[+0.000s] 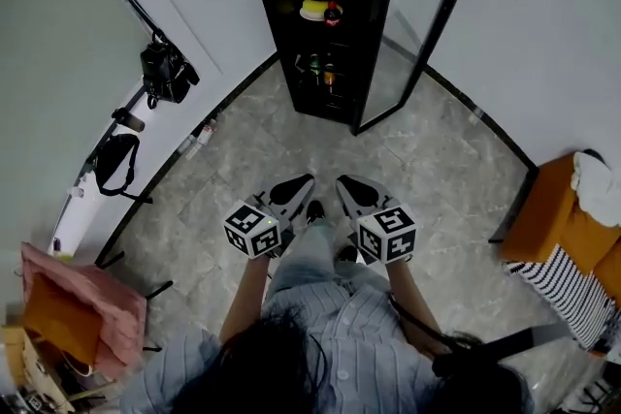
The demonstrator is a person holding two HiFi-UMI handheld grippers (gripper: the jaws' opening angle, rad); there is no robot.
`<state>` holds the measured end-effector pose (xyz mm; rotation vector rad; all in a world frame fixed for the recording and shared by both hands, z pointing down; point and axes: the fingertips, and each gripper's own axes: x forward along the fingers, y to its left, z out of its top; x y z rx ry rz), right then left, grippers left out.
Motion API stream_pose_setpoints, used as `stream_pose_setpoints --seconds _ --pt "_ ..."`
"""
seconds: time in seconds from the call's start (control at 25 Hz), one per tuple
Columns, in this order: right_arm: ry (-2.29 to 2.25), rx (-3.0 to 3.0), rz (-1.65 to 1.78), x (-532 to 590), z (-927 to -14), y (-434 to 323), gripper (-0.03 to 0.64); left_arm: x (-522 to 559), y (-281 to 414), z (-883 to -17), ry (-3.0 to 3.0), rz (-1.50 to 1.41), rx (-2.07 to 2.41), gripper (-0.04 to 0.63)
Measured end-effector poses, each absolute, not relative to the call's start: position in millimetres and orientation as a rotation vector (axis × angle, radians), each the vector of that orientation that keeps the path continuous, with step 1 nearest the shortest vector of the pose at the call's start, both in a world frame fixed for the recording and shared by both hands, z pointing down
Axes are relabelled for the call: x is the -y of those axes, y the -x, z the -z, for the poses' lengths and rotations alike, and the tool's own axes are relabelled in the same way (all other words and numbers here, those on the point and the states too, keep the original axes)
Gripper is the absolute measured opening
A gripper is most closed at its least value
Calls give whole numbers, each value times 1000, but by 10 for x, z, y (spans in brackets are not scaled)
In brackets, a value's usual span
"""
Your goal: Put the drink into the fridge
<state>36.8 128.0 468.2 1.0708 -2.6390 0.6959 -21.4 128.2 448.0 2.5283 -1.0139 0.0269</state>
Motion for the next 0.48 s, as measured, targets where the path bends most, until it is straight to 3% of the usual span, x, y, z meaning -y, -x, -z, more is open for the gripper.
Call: stream_pose_setpoints --seconds 0.48 --pt "-1020 2651 -683 -1714 -4674 -446 35 -1769 137 -4491 -2535 -67 1037 18"
